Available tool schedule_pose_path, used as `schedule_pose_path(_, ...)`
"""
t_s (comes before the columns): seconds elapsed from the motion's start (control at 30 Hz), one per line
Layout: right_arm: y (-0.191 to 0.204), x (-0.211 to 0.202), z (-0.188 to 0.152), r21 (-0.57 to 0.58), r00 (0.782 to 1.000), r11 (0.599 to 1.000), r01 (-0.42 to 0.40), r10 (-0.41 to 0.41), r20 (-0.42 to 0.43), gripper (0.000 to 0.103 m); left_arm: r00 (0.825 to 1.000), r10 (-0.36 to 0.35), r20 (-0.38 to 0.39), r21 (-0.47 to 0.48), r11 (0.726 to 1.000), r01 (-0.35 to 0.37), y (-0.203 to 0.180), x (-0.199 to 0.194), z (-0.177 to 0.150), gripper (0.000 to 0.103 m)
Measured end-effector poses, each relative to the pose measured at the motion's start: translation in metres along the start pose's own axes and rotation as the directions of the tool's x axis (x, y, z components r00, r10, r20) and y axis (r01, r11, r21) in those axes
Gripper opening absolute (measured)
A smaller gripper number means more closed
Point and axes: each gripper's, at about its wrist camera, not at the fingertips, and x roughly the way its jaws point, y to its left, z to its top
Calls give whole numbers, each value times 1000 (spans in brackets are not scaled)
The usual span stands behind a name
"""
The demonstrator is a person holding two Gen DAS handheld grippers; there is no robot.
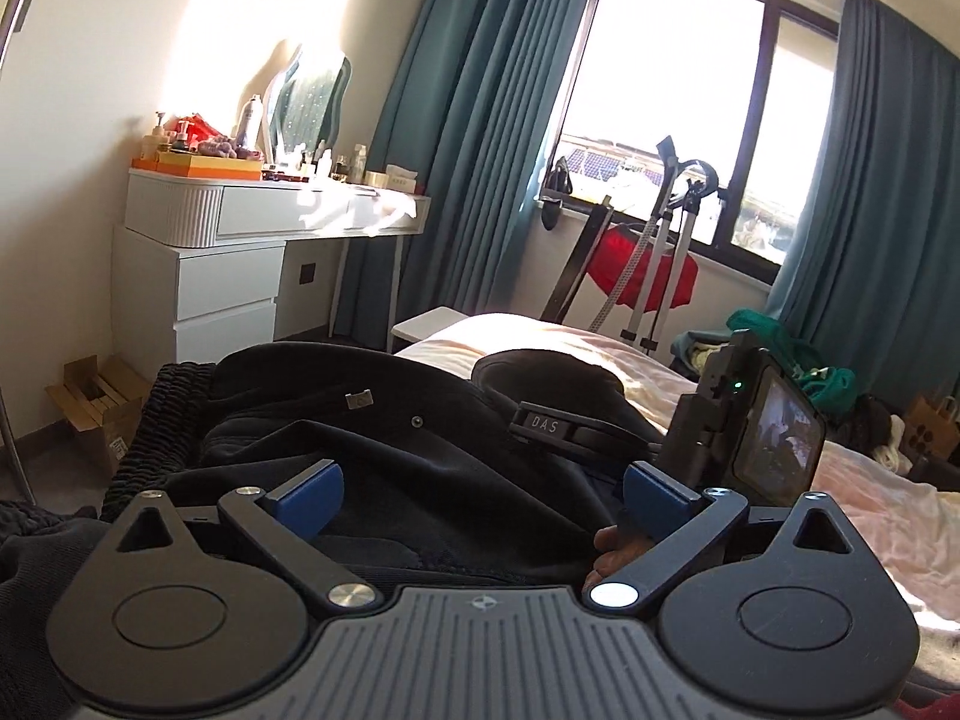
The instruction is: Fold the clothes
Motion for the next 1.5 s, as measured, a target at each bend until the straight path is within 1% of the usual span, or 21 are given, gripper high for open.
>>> schedule_pose_path(0.03,-1,2,0,8,1000,1000,15,-15,3,38,1000,-2,0,-6,1000,2,1,2,-1,102)
schedule_pose_path(0.07,-3,4,1,16,1000,999,30,-30,6,26,1000,-5,0,-12,1000,5,3,3,-1,102)
schedule_pose_path(0.1,-4,7,1,24,999,999,45,-46,9,8,1000,-6,0,-17,1000,6,4,4,-2,102)
schedule_pose_path(0.13,-5,9,2,32,998,998,61,-61,12,7,1000,-4,1,-20,1000,4,5,5,-1,102)
schedule_pose_path(0.23,-24,-13,16,78,994,994,81,-86,67,5,1000,-15,3,-21,1000,15,4,5,-2,102)
schedule_pose_path(0.4,-82,-70,57,181,972,975,126,-157,172,5,999,-38,16,32,999,38,-13,-2,-10,102)
schedule_pose_path(0.5,-126,-113,80,234,946,958,169,-224,235,5,998,-58,11,94,994,56,-32,-2,-18,102)
schedule_pose_path(0.63,-207,-175,94,334,885,909,248,-353,303,5,997,-78,1,172,982,77,-58,-6,-33,102)
schedule_pose_path(0.8,-309,-222,60,501,835,804,320,-489,252,5,996,-90,3,282,956,85,-88,-7,-54,102)
schedule_pose_path(0.83,-324,-226,50,520,833,787,332,-503,230,5,996,-92,1,301,950,88,-94,-7,-57,102)
schedule_pose_path(0.87,-336,-226,38,538,839,773,337,-506,202,5,996,-92,-2,318,944,88,-99,-5,-61,102)
schedule_pose_path(0.93,-352,-226,13,571,862,763,304,-476,177,5,997,-82,-7,349,934,80,-109,-2,-68,102)
schedule_pose_path(0.97,-352,-227,5,569,867,768,294,-465,179,5,997,-77,-10,364,928,76,-114,0,-72,102)
schedule_pose_path(1.07,-343,-232,-1,559,869,785,268,-447,211,5,997,-61,-43,384,920,72,-126,7,-83,102)
schedule_pose_path(1.13,-333,-243,5,566,862,792,228,-434,262,5,997,-51,-60,390,918,71,-130,11,-89,102)
schedule_pose_path(1.2,-319,-259,17,560,843,807,188,-425,330,5,997,-40,-68,399,915,64,-133,15,-94,102)
schedule_pose_path(1.23,-306,-271,24,547,826,821,167,-419,376,5,997,-33,-66,404,913,57,-133,17,-96,102)
schedule_pose_path(1.33,-258,-304,47,462,739,868,185,-432,516,5,998,-25,-50,392,919,43,-132,16,-94,102)
schedule_pose_path(1.37,-245,-310,54,447,712,874,192,-437,550,5,999,-31,-44,383,923,45,-131,14,-91,102)
schedule_pose_path(1.43,-223,-320,67,429,658,880,202,-447,606,5,998,-47,-35,369,928,57,-128,9,-86,102)
schedule_pose_path(1.5,-216,-316,78,444,617,862,247,-493,613,5,998,-58,-24,368,928,63,-129,5,-85,102)
